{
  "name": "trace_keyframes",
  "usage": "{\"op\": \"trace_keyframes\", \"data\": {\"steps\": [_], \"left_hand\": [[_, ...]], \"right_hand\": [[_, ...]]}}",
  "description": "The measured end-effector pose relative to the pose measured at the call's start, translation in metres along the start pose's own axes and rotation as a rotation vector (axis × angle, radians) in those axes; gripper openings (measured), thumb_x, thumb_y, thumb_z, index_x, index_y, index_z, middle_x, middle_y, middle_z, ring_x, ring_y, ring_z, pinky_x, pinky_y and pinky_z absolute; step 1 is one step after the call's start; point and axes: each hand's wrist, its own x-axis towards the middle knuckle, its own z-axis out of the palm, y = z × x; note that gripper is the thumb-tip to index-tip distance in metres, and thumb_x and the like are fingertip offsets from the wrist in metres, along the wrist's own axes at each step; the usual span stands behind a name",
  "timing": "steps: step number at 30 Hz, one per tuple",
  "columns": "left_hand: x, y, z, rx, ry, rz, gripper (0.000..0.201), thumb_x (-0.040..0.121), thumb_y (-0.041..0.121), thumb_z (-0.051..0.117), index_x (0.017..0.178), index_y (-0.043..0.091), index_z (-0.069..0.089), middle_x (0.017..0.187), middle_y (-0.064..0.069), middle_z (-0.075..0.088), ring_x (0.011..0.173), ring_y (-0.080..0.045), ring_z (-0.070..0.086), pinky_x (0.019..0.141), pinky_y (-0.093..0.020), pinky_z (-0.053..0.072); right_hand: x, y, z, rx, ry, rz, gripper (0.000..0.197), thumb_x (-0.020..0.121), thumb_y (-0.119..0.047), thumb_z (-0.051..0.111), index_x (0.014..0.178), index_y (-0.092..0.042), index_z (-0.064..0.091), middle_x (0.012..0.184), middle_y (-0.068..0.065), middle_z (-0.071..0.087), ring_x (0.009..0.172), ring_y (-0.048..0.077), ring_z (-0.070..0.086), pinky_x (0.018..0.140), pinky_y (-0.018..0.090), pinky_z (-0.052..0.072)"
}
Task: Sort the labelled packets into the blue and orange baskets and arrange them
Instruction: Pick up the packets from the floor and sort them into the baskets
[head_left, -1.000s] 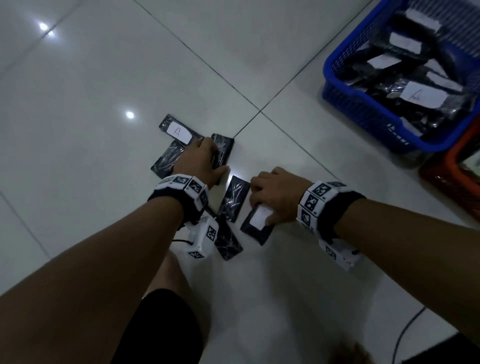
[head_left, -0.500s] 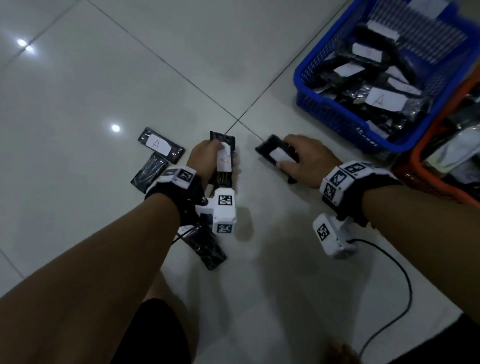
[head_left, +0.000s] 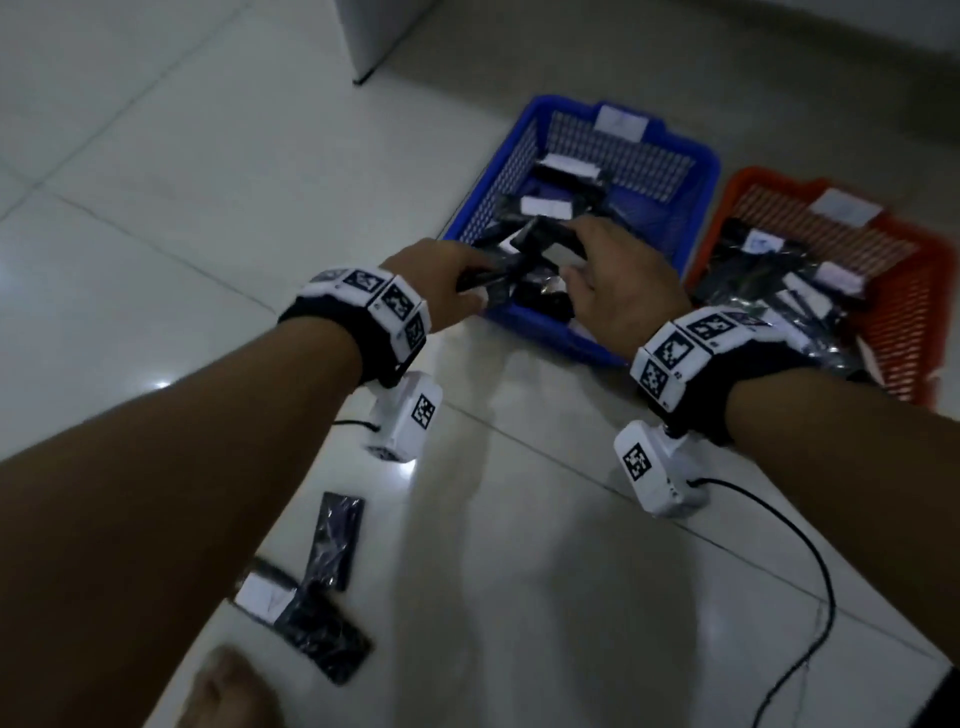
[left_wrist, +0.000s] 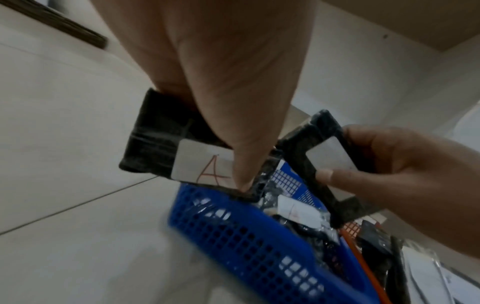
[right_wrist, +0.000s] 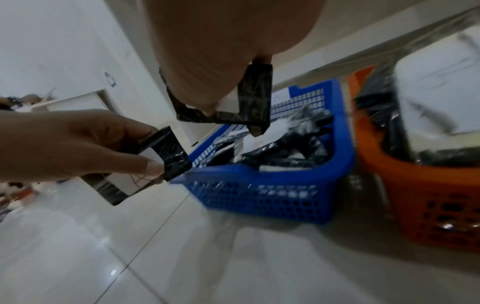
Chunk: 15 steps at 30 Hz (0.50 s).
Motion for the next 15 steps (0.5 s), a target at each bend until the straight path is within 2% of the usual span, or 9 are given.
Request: {"op": "trace_keyframes", "data": {"steps": [2, 4, 8, 11, 13, 15], "left_hand": [[0.032, 0.015, -0.008, 0.046, -0.011, 0.057, 0.026, 0.088, 0.027, 0.058, 0.113, 0.021, 0.062, 0.095, -0.008, 0.063, 0.092, -0.031, 0.061, 0.068, -0.027, 0.036], [0.060, 0.028, -0.007, 0.086, -0.029, 0.106, 0.027, 0.090, 0.026, 0.056, 0.115, 0.017, 0.060, 0.102, -0.010, 0.063, 0.093, -0.030, 0.060, 0.069, -0.027, 0.036], [0.099, 0.041, 0.012, 0.162, -0.097, 0.142, 0.029, 0.091, 0.022, 0.054, 0.119, 0.015, 0.058, 0.113, -0.013, 0.063, 0.102, -0.033, 0.059, 0.073, -0.026, 0.038], [0.105, 0.042, 0.021, 0.115, -0.009, 0.150, 0.037, 0.091, 0.019, 0.053, 0.127, 0.016, 0.054, 0.115, -0.017, 0.061, 0.104, -0.036, 0.058, 0.084, -0.038, 0.048], [0.099, 0.034, 0.021, 0.128, 0.076, 0.123, 0.048, 0.089, 0.021, 0.056, 0.135, 0.014, 0.047, 0.126, -0.019, 0.055, 0.114, -0.037, 0.052, 0.092, -0.045, 0.046], [0.087, 0.022, 0.018, 0.151, 0.152, 0.081, 0.058, 0.086, 0.023, 0.060, 0.140, 0.013, 0.041, 0.135, -0.018, 0.049, 0.122, -0.038, 0.046, 0.098, -0.047, 0.040]], "right_hand": [[0.002, 0.021, -0.017, -0.083, -0.039, 0.070, 0.036, 0.095, -0.020, 0.051, 0.130, -0.012, 0.046, 0.129, 0.011, 0.049, 0.110, 0.034, 0.052, 0.091, 0.044, 0.044], [0.005, 0.042, -0.029, -0.149, -0.108, 0.120, 0.038, 0.095, -0.018, 0.050, 0.132, -0.011, 0.044, 0.132, 0.011, 0.044, 0.108, 0.036, 0.053, 0.088, 0.044, 0.046], [0.009, 0.062, -0.035, -0.103, -0.186, 0.157, 0.042, 0.092, -0.013, 0.052, 0.133, -0.016, 0.042, 0.131, 0.009, 0.051, 0.114, 0.031, 0.053, 0.090, 0.039, 0.046], [0.016, 0.056, -0.023, -0.109, -0.228, 0.096, 0.047, 0.090, -0.015, 0.052, 0.135, -0.022, 0.041, 0.133, 0.005, 0.051, 0.119, 0.027, 0.051, 0.096, 0.041, 0.041], [0.025, 0.049, -0.011, -0.169, -0.254, 0.086, 0.057, 0.088, -0.019, 0.053, 0.142, -0.022, 0.035, 0.139, 0.004, 0.046, 0.127, 0.026, 0.043, 0.104, 0.046, 0.030], [0.036, 0.043, -0.004, -0.276, -0.231, 0.069, 0.068, 0.088, -0.022, 0.055, 0.149, -0.019, 0.025, 0.147, 0.005, 0.036, 0.133, 0.026, 0.034, 0.107, 0.050, 0.025]]}}
